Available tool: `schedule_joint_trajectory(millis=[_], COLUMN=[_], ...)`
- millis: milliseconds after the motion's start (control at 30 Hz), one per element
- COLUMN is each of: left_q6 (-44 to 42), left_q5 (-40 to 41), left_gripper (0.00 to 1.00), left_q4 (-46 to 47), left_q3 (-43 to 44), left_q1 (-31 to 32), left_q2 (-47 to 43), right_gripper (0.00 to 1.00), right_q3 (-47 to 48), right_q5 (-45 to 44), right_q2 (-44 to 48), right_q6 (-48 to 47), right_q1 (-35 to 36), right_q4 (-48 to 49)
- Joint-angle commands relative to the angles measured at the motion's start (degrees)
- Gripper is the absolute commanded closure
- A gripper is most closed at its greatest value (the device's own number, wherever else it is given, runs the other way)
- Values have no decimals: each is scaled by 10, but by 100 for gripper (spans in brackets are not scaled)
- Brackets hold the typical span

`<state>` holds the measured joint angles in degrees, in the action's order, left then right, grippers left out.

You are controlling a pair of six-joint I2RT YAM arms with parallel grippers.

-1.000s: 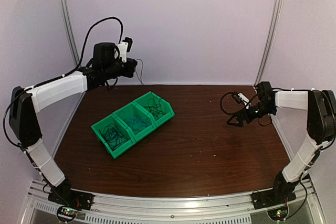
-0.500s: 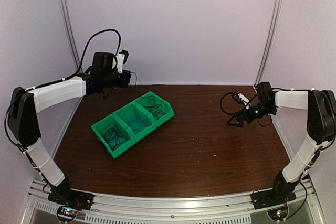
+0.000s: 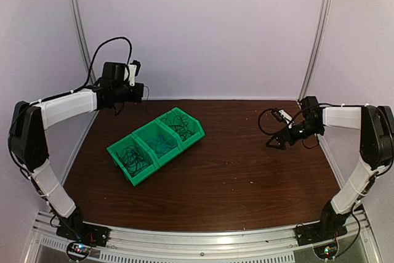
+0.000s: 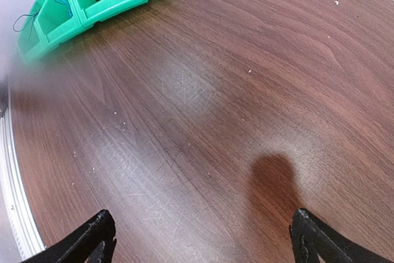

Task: Untangle the cables

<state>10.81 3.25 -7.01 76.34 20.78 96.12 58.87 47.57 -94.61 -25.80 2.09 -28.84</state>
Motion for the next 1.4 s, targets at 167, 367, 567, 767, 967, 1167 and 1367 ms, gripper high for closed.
schedule_joint_trajectory(millis=[167, 367, 567, 767, 967, 1167, 1367], left_q6=[51, 55, 65, 67, 68, 74, 77], left_q5=[-120, -145, -152, -165, -159, -170, -162], left_gripper=[100, 100, 100, 100, 100, 100, 100], left_q4=[108, 119, 129, 120, 93, 64, 26], left_q3=[30, 54, 70, 87, 103, 116, 138], left_q1=[5, 29, 38, 57, 72, 74, 78], left_q2=[77, 120, 159, 202, 237, 262, 283], right_gripper=[0, 0, 0, 0, 0, 0, 0], right_q3=[-2, 0, -1, -1, 1, 1, 2], right_q5=[-1, 1, -1, 1, 2, 2, 3], right_q2=[2, -3, -3, -1, -5, -5, -6], right_q6=[-10, -11, -12, -12, -13, -14, -15], right_q1=[-3, -3, -2, -3, -3, -3, -3], right_q4=[-1, -2, -3, -3, -4, -4, -7])
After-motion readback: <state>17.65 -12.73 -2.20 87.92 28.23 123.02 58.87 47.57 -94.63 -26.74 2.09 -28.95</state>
